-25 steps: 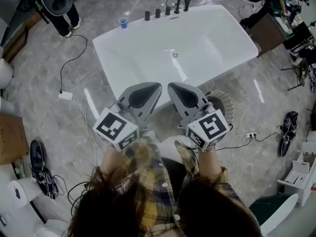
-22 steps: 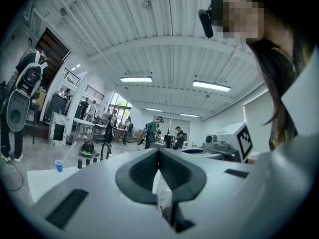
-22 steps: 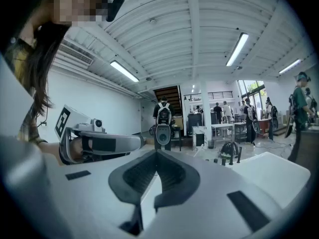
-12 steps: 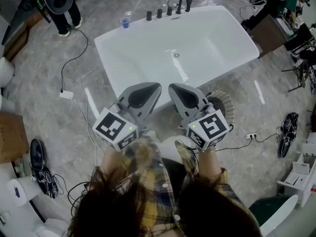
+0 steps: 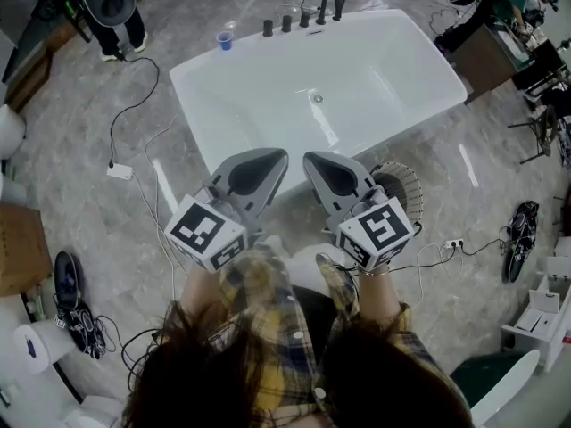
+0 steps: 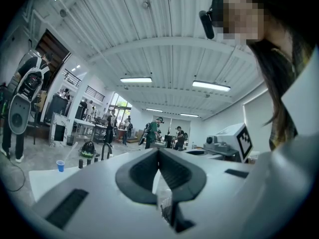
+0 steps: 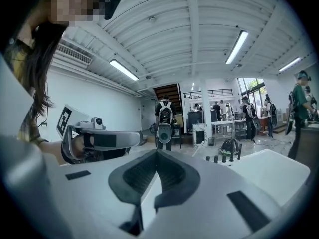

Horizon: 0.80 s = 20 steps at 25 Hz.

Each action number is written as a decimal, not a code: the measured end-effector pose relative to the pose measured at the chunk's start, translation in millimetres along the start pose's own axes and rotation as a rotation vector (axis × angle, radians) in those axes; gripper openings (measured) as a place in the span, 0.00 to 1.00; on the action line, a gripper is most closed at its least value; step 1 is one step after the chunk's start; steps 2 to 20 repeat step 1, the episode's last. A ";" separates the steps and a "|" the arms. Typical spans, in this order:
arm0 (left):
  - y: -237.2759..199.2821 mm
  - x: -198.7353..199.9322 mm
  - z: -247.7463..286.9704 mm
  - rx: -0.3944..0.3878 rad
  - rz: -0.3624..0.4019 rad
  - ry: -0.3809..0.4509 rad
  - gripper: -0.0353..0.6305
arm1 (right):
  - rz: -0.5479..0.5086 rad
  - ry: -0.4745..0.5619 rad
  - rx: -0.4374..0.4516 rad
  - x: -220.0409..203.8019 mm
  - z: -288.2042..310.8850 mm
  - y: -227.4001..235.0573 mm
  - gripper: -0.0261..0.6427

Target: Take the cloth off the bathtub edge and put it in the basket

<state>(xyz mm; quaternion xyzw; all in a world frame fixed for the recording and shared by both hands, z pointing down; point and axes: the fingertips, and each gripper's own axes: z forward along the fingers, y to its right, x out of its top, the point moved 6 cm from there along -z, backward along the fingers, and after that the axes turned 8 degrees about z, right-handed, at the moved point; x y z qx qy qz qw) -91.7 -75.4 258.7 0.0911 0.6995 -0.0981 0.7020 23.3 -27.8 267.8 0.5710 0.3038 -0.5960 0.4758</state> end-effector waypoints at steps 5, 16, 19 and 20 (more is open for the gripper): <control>-0.4 -0.3 -0.1 0.004 -0.003 -0.001 0.08 | 0.000 -0.001 0.002 -0.3 0.4 -0.1 0.06; -0.4 -0.3 -0.1 0.004 -0.003 -0.001 0.08 | 0.000 -0.001 0.002 -0.3 0.4 -0.1 0.06; -0.4 -0.3 -0.1 0.004 -0.003 -0.001 0.08 | 0.000 -0.001 0.002 -0.3 0.4 -0.1 0.06; -0.4 -0.3 -0.1 0.004 -0.003 -0.001 0.08 | 0.000 -0.001 0.002 -0.3 0.4 -0.1 0.06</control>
